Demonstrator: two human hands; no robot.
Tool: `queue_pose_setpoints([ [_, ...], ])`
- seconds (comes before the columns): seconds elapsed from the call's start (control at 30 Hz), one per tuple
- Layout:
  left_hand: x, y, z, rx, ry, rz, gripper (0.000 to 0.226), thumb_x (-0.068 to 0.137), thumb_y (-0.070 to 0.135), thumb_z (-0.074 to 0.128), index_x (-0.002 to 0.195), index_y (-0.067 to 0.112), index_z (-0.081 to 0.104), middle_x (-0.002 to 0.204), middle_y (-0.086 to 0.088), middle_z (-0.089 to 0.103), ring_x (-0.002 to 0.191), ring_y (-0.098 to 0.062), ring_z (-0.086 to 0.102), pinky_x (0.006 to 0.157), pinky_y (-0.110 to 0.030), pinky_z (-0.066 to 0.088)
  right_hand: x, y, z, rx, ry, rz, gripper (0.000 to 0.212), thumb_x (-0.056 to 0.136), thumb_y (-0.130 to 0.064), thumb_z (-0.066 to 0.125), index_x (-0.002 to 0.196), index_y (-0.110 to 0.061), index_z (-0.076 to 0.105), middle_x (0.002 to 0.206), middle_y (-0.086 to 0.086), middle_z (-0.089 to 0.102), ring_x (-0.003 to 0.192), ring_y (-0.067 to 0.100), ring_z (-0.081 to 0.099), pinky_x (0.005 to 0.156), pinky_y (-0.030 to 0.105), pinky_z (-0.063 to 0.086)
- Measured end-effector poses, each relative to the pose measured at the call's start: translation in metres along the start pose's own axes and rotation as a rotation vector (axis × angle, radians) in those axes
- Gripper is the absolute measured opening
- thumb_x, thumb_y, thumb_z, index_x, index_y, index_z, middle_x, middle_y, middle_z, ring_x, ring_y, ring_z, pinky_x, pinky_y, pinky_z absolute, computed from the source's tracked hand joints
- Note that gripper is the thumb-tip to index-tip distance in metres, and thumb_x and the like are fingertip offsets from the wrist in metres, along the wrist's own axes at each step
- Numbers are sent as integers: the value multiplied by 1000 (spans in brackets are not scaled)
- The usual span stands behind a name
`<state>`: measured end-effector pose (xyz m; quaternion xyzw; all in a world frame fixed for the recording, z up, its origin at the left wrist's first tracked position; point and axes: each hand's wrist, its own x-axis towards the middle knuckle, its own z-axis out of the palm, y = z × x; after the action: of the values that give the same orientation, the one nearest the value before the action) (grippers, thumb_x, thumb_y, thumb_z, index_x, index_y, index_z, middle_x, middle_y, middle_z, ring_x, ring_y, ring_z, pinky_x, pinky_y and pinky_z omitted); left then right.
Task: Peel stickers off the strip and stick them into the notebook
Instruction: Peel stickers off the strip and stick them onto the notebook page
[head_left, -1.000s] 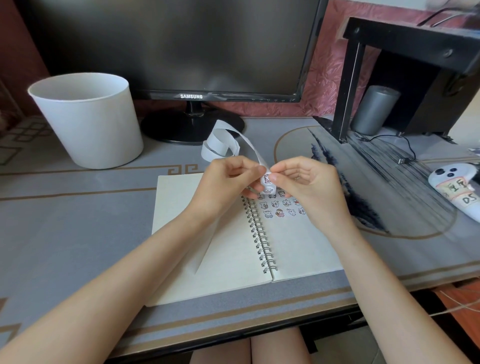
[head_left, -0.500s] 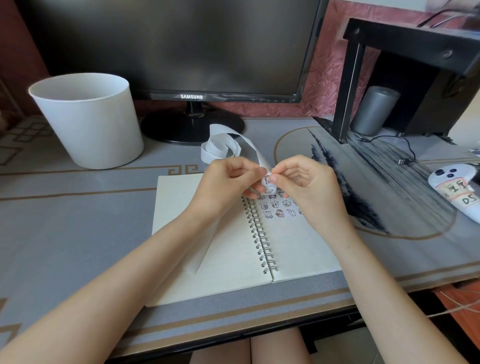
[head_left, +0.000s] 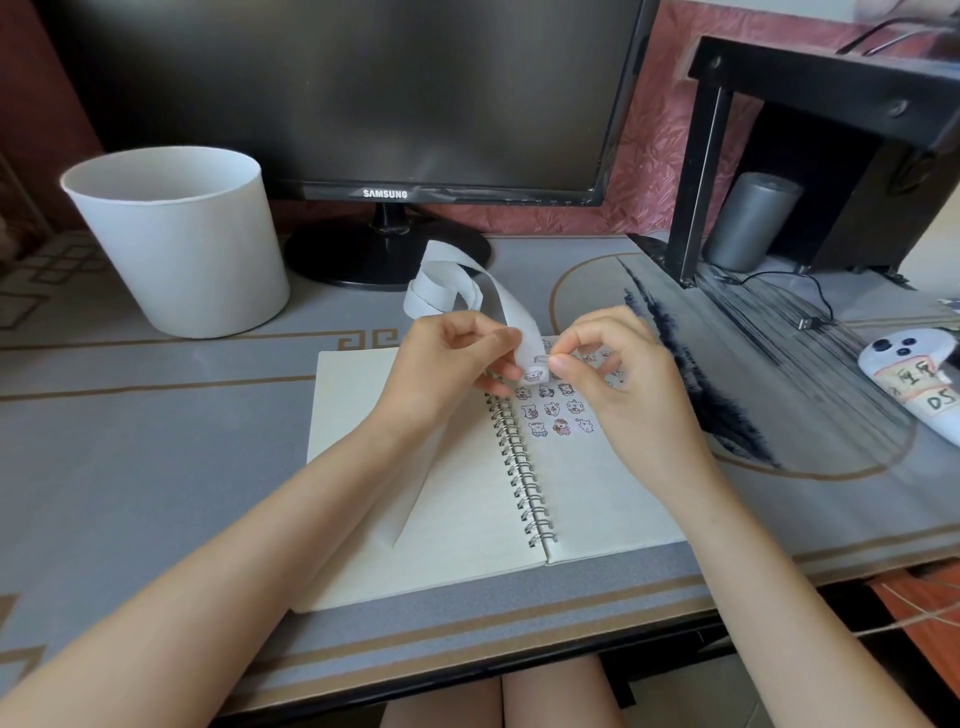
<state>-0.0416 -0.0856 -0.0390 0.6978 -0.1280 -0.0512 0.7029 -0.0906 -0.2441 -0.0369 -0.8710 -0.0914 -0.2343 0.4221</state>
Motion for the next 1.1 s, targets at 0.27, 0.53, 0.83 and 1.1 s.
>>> queue_pose_setpoints([
  [0.27, 1, -1, 0, 19, 1, 3, 15, 92, 7, 60, 78, 1, 64, 60, -5, 66, 58, -10, 63, 57, -20, 55, -12, -8, -18, 248, -332, 455, 3, 82, -11, 70, 81, -12, 68, 70, -2, 65, 55, 1, 54, 50, 5, 36],
  [0.53, 1, -3, 1, 36, 3, 1, 14, 92, 8, 60, 80, 1, 64, 61, -4, 67, 59, -12, 63, 59, -21, 56, -16, -4, -10, 219, -353, 525, 3, 80, -10, 72, 80, -8, 69, 70, 2, 70, 47, -3, 51, 52, 10, 41],
  [0.83, 1, -3, 1, 37, -3, 4, 14, 92, 8, 60, 81, 0, 64, 59, -3, 67, 57, -10, 63, 60, -21, 56, -17, 0, -6, 181, -316, 501, 9, 80, -9, 72, 73, -13, 67, 70, 4, 69, 44, -2, 47, 49, 11, 39],
  [1.1, 2, -3, 0, 38, -7, 10, 14, 92, 7, 60, 82, -1, 64, 57, -1, 66, 56, -9, 63, 58, -20, 55, -18, 2, -3, 160, -298, 495, 10, 78, -10, 73, 71, -14, 68, 74, 9, 71, 55, 5, 51, 49, 13, 39],
])
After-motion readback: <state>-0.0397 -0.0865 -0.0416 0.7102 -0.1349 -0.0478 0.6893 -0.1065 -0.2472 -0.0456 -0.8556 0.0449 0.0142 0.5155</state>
